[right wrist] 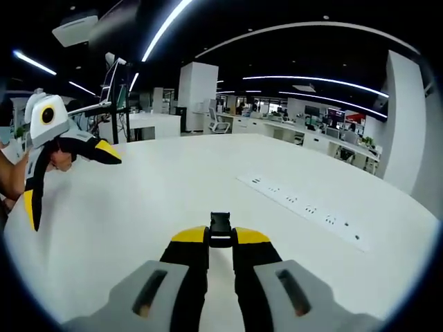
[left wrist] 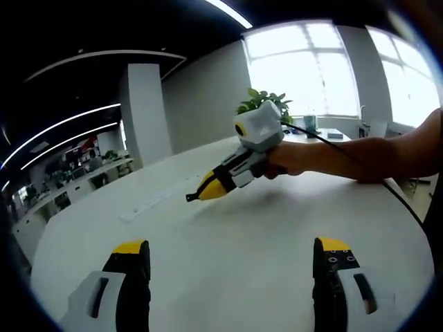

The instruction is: Snap the two parts of the plastic buckle together until the buckle closes and remains connected.

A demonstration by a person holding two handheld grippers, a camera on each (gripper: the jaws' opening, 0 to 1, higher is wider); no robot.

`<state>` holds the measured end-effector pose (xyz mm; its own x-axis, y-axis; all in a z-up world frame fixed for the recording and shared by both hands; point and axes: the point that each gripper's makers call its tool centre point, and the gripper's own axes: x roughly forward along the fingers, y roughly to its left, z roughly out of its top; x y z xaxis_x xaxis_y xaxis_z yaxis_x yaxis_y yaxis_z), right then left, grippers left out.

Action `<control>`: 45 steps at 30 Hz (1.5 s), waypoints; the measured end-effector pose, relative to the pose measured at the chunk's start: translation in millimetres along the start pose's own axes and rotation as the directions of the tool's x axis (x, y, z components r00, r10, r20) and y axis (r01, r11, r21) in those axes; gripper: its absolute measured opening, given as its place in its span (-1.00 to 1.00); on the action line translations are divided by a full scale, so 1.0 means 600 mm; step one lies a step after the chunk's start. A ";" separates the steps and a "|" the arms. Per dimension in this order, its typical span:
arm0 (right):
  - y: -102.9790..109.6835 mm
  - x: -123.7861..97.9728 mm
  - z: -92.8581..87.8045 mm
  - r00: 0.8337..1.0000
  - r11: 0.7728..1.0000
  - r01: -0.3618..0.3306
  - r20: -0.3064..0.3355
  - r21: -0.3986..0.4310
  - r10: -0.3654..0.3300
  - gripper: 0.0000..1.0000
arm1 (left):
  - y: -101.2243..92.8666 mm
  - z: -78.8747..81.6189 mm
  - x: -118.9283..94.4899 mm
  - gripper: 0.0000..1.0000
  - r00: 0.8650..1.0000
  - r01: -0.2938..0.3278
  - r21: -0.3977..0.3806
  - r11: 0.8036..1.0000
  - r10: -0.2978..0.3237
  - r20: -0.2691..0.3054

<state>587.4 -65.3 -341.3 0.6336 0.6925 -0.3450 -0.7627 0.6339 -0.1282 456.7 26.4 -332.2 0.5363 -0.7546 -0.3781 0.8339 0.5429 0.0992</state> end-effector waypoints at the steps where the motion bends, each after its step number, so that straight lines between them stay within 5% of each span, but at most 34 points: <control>1: 0.000 0.000 0.000 1.000 1.000 0.000 0.000 0.000 0.000 -0.77 | 0.000 0.000 0.000 0.99 1.000 0.000 0.000 1.000 0.000 0.000; 45: -0.022 0.025 0.004 1.000 1.000 0.011 -0.024 -0.011 -0.012 -0.77 | 0.001 -0.003 0.001 0.99 1.000 0.000 0.009 1.000 0.000 -0.006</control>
<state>607.2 -62.6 -342.5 0.6390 0.6767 -0.3658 -0.7569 0.6379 -0.1421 457.1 27.0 -333.9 0.5355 -0.7525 -0.3834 0.8350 0.5396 0.1073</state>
